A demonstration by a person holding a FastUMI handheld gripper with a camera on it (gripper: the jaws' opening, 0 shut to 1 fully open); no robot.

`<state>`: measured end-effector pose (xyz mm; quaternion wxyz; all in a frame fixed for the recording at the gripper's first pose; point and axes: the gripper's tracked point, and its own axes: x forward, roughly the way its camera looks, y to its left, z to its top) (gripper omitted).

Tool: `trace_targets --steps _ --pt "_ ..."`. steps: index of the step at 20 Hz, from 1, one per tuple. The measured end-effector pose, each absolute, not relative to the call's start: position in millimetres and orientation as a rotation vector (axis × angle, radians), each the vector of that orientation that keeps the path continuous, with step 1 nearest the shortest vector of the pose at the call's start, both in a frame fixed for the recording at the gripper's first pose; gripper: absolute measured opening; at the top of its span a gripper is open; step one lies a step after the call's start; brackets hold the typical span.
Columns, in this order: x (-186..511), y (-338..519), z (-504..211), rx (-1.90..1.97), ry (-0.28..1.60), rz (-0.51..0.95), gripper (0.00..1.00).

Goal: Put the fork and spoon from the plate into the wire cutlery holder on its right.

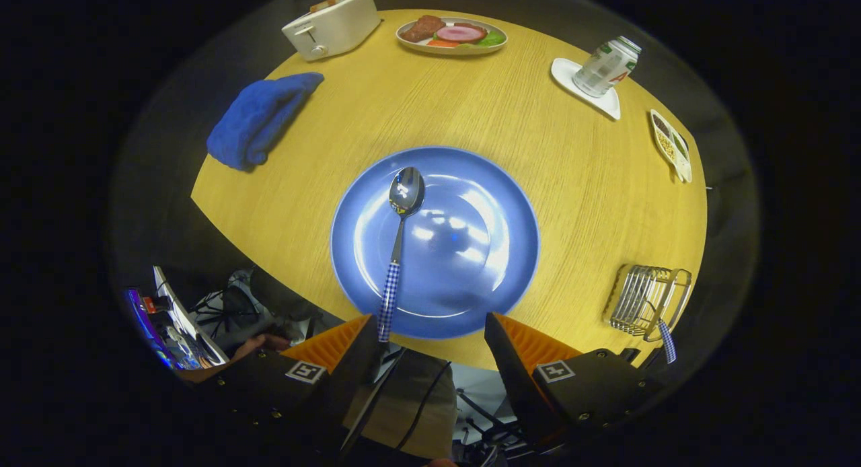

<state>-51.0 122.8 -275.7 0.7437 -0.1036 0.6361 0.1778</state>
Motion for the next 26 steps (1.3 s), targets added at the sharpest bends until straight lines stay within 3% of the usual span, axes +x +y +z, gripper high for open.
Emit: trace_targets --steps 8,9,10,12,13,15,17,20,21,26 --pt "-52 146 -313 -0.174 1.477 0.383 0.95" --pt "-53 151 -317 -0.153 1.491 0.390 0.89" --pt "-53 155 -318 -0.136 1.502 0.400 0.89" --pt "-53 167 -326 -0.093 1.522 0.414 0.81" --pt "-43 165 -327 -0.090 1.489 0.378 0.72" --pt "-37 151 -330 -0.163 1.479 0.357 0.15" --pt "-43 153 -335 -0.139 1.521 0.378 0.22" --pt "-44 150 -343 -0.128 1.508 0.375 0.22" --pt "-43 141 -334 -0.164 1.510 0.374 0.02" --pt "-43 122 -316 -0.247 1.497 0.433 0.02"
